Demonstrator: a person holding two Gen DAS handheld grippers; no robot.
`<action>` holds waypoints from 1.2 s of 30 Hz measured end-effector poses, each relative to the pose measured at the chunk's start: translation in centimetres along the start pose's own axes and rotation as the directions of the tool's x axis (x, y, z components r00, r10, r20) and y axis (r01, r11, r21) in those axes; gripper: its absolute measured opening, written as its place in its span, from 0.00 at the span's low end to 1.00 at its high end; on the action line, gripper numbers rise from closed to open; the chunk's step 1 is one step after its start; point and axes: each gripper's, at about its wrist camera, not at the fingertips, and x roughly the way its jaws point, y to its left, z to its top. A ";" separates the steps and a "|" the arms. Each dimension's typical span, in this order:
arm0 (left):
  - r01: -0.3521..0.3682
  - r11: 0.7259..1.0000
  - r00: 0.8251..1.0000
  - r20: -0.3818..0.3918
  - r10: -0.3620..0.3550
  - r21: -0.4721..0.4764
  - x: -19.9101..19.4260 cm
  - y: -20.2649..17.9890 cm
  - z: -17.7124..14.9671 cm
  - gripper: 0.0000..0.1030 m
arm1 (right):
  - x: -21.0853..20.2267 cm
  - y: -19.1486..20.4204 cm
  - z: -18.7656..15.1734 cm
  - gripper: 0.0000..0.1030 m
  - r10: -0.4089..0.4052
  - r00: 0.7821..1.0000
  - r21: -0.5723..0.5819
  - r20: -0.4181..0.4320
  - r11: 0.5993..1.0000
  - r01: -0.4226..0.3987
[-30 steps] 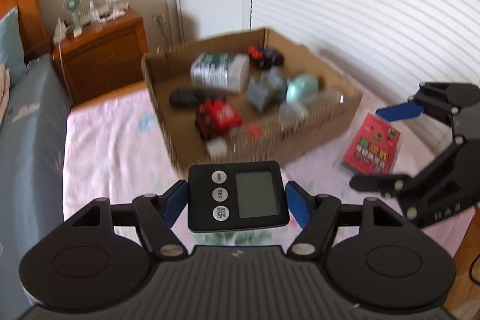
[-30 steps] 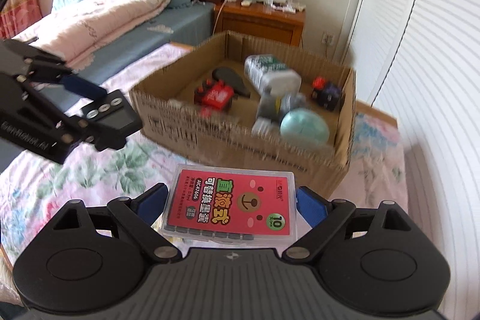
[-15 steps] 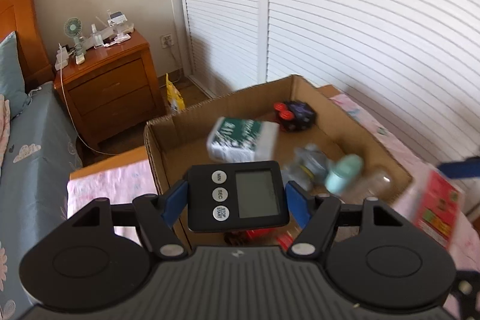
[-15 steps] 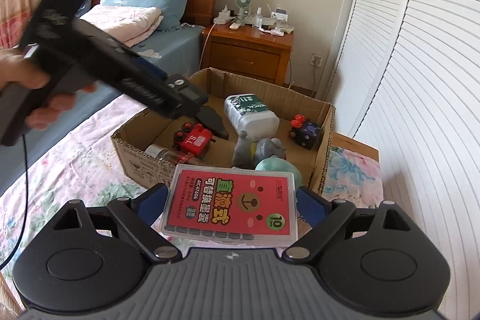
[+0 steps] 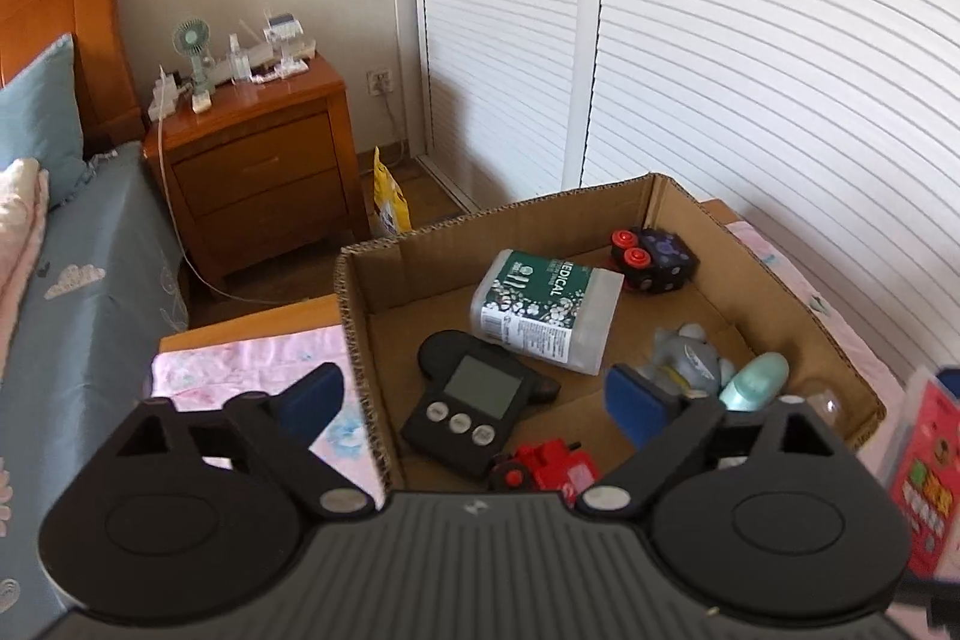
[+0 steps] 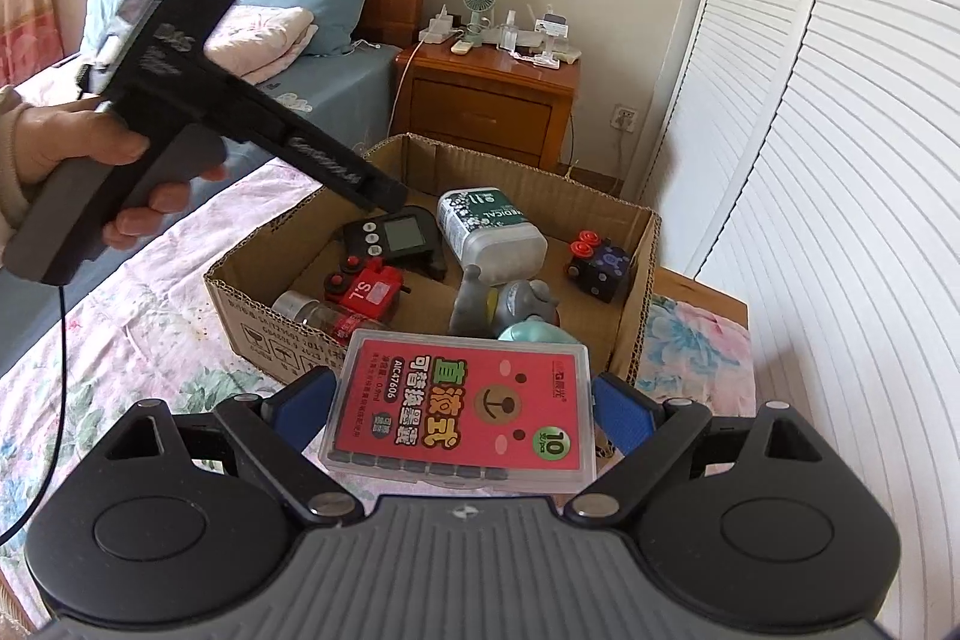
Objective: Organize rigid objects
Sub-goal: 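Carry the timer and card box into the cardboard box and release both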
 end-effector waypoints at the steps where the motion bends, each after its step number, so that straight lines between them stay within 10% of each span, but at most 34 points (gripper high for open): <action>1: -0.007 1.000 1.000 0.005 0.007 0.004 -0.5 0.1 -0.2 0.94 | 0.0 0.1 0.1 0.92 0.000 1.000 -0.001 0.000 1.000 0.000; 20: -0.104 0.992 0.983 0.148 0.113 -0.066 -12.6 0.1 -8.0 0.99 | 2.0 1.8 3.7 0.92 0.002 1.000 -0.014 -0.018 1.000 -0.003; 36: -0.053 0.992 0.996 0.070 0.061 -0.112 -12.1 -0.3 -12.8 0.99 | 9.5 4.3 10.2 0.92 0.017 0.997 -0.035 -0.078 0.999 -0.020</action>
